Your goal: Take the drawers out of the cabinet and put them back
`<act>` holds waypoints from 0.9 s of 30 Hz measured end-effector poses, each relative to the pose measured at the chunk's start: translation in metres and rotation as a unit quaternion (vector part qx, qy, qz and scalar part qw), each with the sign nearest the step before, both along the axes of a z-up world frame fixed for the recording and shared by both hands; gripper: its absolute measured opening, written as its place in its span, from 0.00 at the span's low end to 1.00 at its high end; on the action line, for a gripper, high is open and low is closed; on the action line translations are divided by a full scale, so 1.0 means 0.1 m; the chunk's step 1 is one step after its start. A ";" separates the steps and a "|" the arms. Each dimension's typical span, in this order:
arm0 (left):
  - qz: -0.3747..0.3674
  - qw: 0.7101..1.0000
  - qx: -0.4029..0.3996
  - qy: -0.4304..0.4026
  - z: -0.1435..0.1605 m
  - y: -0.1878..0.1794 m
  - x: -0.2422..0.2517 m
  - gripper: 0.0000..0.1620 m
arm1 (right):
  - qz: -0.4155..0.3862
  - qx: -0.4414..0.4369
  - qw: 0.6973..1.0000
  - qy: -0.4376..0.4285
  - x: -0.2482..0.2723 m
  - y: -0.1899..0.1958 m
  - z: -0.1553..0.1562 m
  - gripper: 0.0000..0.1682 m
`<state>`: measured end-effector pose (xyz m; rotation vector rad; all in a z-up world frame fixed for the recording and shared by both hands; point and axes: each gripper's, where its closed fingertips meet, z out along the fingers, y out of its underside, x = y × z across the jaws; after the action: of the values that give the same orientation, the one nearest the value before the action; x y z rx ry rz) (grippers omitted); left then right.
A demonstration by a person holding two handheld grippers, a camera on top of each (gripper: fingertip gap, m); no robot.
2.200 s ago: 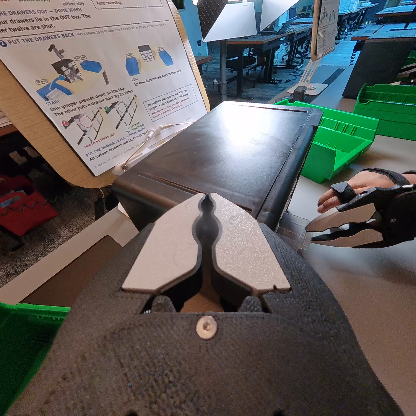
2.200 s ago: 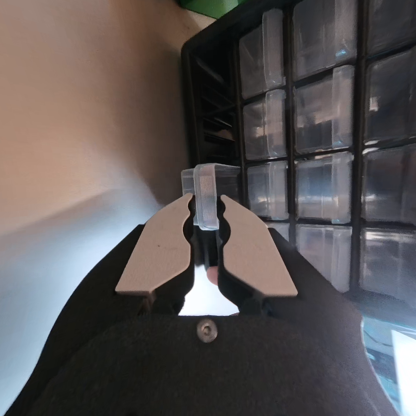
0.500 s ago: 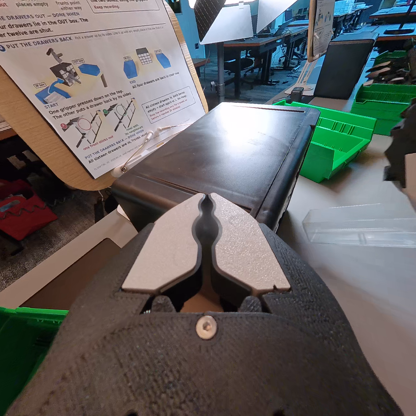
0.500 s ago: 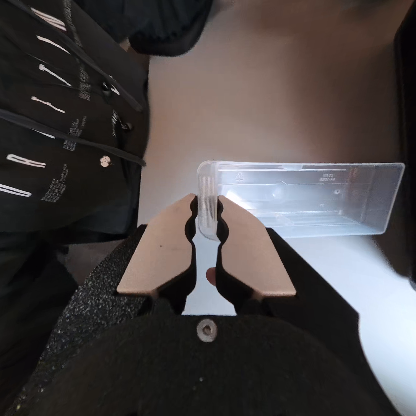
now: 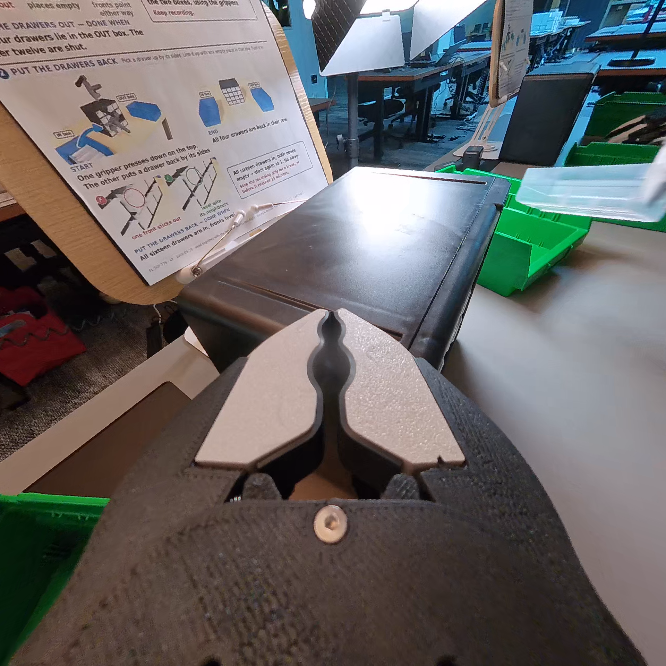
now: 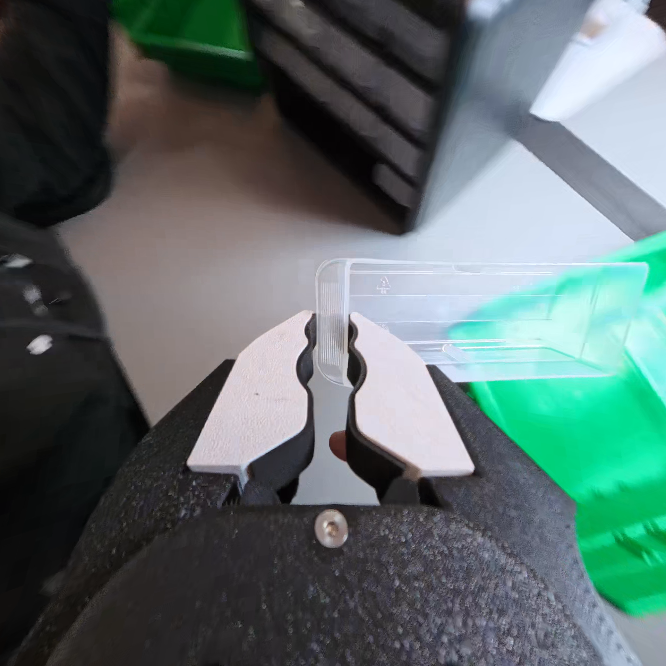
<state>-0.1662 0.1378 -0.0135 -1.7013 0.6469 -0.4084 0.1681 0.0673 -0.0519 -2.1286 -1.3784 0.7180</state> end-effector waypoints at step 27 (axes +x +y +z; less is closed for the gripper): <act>-0.016 1.000 0.002 -0.017 0.00 0.00 0.01 0.00 | -0.346 -0.117 0.922 -0.130 0.63 2.02 -1.49 0.18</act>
<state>-0.1656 0.1377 -0.0136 -1.6788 0.6506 -0.4585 0.2311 0.2690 -0.2005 -2.7353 -0.5643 0.3253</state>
